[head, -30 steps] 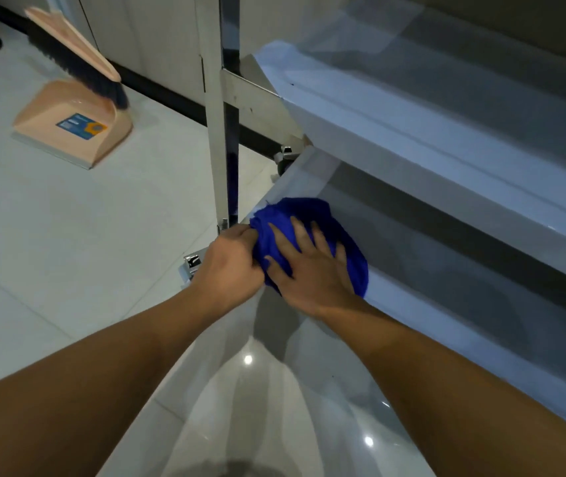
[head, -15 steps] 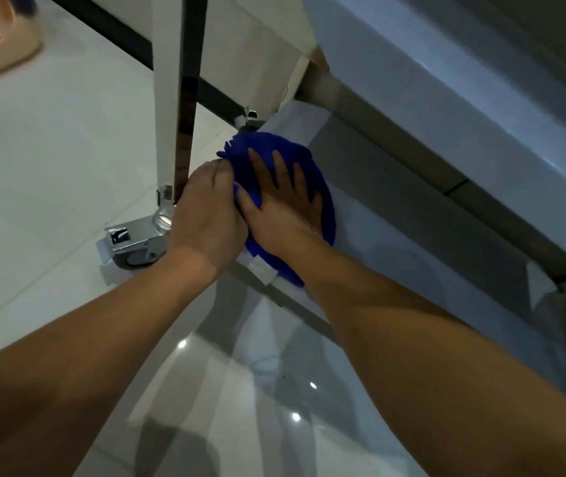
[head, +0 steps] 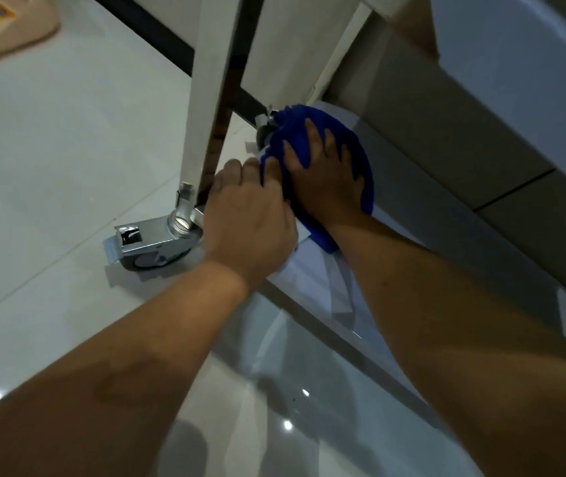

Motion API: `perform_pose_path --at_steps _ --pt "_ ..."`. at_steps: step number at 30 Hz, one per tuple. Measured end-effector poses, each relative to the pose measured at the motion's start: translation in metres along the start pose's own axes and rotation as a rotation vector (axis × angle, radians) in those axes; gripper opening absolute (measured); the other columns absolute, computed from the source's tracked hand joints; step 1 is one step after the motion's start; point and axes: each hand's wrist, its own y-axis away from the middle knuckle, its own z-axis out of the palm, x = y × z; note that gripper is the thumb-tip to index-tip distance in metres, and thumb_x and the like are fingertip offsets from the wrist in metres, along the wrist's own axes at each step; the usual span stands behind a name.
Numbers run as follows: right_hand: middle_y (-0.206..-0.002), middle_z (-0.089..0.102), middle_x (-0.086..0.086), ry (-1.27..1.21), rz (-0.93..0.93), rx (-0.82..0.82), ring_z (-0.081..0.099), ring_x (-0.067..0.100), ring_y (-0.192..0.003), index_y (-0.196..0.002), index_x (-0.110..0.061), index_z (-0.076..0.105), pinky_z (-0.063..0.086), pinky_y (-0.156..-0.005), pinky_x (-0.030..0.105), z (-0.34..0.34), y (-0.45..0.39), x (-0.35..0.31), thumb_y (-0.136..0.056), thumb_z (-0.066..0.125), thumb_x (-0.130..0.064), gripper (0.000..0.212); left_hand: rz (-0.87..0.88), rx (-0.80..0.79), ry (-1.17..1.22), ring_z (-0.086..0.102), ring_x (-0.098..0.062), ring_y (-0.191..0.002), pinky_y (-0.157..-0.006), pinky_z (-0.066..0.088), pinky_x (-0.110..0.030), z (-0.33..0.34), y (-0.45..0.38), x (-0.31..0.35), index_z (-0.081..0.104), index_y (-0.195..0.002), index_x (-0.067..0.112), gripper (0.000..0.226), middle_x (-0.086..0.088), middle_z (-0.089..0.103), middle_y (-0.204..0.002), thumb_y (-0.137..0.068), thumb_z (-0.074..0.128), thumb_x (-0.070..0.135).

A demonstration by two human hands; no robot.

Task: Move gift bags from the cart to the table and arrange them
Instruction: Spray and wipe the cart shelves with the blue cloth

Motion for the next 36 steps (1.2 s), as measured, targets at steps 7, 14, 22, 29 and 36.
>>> perform_pose_path --at_steps 7,14,22,29,36 --pt "-0.168 0.013 -0.002 0.015 0.080 0.025 0.017 0.034 -0.151 -0.159 -0.044 0.007 0.017 -0.117 0.064 -0.002 -0.084 0.028 -0.094 0.022 -0.076 0.073 0.005 0.023 0.037 0.049 -0.034 -0.129 -0.110 0.039 -0.047 0.007 0.003 0.000 0.065 -0.122 0.012 0.049 -0.018 0.057 -0.138 -0.097 0.039 0.045" --pt "-0.168 0.013 0.001 0.043 0.116 0.039 0.017 0.037 -0.151 -0.160 -0.040 0.010 0.017 -0.120 0.059 -0.005 -0.134 0.037 -0.095 0.024 -0.075 0.075 -0.034 0.042 0.066 0.052 -0.030 -0.122 -0.102 0.045 -0.044 0.008 0.001 0.000 0.067 -0.116 0.015 0.040 -0.013 0.059 -0.133 -0.097 0.042 0.040" --pt "-0.167 0.014 0.005 0.042 0.087 -0.012 0.017 0.038 -0.150 -0.159 -0.040 0.009 0.017 -0.118 0.063 -0.005 -0.100 0.031 -0.095 0.023 -0.074 0.073 -0.069 0.081 0.119 0.054 -0.029 -0.121 -0.099 0.048 -0.043 0.004 0.002 0.000 0.064 -0.126 0.008 0.044 -0.014 0.062 -0.129 -0.098 0.042 0.035" --pt "-0.169 0.008 0.002 0.104 0.001 -0.051 0.008 0.032 -0.153 -0.158 -0.043 0.002 0.011 -0.118 0.063 -0.006 0.007 0.016 -0.098 0.022 -0.071 0.069 -0.074 0.111 0.174 0.058 -0.027 -0.099 -0.083 0.049 -0.039 -0.002 0.004 0.003 0.061 -0.127 0.008 0.045 -0.012 0.069 -0.104 -0.101 0.035 0.033" --pt "-0.169 0.003 0.002 0.162 -0.013 -0.108 0.003 0.031 -0.154 -0.157 -0.042 -0.007 0.016 -0.119 0.063 -0.012 0.121 0.006 -0.097 0.029 -0.064 0.073 -0.108 0.112 0.167 0.059 -0.031 -0.086 -0.079 0.049 -0.044 -0.005 0.008 0.010 0.069 -0.095 0.008 0.046 -0.015 0.068 -0.085 -0.104 0.033 0.033"
